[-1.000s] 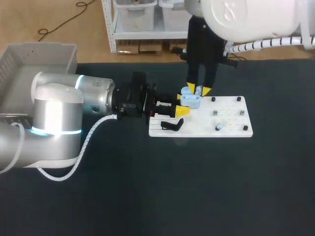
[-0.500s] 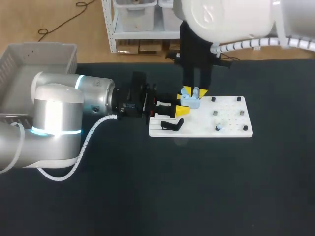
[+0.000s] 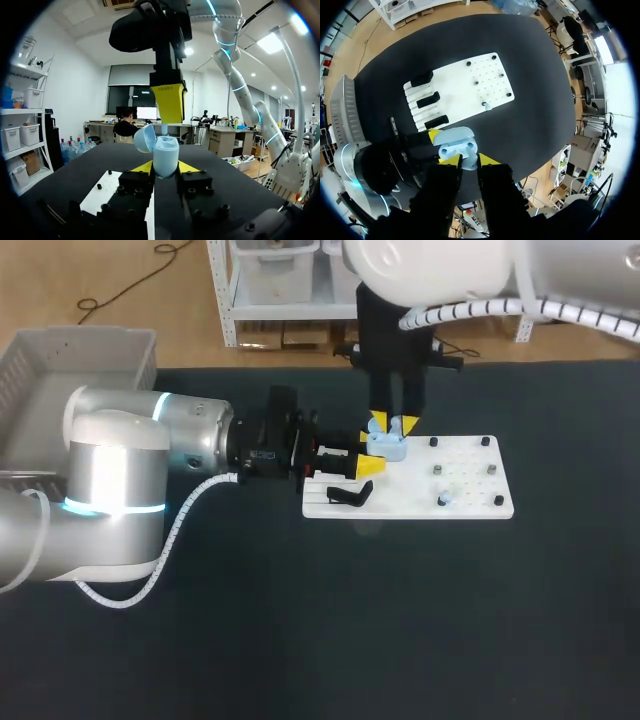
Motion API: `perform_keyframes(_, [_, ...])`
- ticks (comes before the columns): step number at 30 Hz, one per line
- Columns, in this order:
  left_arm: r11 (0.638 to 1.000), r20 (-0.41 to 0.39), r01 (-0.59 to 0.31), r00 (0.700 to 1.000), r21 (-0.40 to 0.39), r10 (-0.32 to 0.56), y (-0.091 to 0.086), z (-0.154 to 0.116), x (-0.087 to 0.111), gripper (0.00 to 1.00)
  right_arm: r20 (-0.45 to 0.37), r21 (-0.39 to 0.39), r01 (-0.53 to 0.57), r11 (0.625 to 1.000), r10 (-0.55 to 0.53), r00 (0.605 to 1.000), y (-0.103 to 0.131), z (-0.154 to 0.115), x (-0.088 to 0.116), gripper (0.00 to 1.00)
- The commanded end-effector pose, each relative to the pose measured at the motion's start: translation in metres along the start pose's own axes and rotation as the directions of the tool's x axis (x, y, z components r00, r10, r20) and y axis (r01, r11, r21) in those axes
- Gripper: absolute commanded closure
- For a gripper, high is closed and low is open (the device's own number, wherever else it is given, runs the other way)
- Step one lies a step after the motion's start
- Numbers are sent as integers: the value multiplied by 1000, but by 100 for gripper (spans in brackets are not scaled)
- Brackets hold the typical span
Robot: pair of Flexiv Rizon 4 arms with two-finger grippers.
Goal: Pick up each earbud case from the left stands, insert the matching earbuds, close the lid, and place the case in the box.
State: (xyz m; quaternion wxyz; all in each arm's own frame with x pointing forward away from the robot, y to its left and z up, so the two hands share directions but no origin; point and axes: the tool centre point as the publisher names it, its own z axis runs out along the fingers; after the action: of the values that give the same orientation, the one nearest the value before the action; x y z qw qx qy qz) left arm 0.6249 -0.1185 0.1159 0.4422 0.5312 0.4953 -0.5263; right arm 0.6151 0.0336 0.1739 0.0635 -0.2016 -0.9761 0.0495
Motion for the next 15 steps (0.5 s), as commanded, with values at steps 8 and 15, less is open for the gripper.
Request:
perform_keyframes(8, [1000,3,-3,1000,0,3,0,-1,1,100,-17,16,-7,1000,7,1000,3,5,-3,100])
perform_keyframes(15, [1000,3,-3,1000,0,3,0,-1,1,100,-23,24,-15,1000,15,1000,2,7,-4,100])
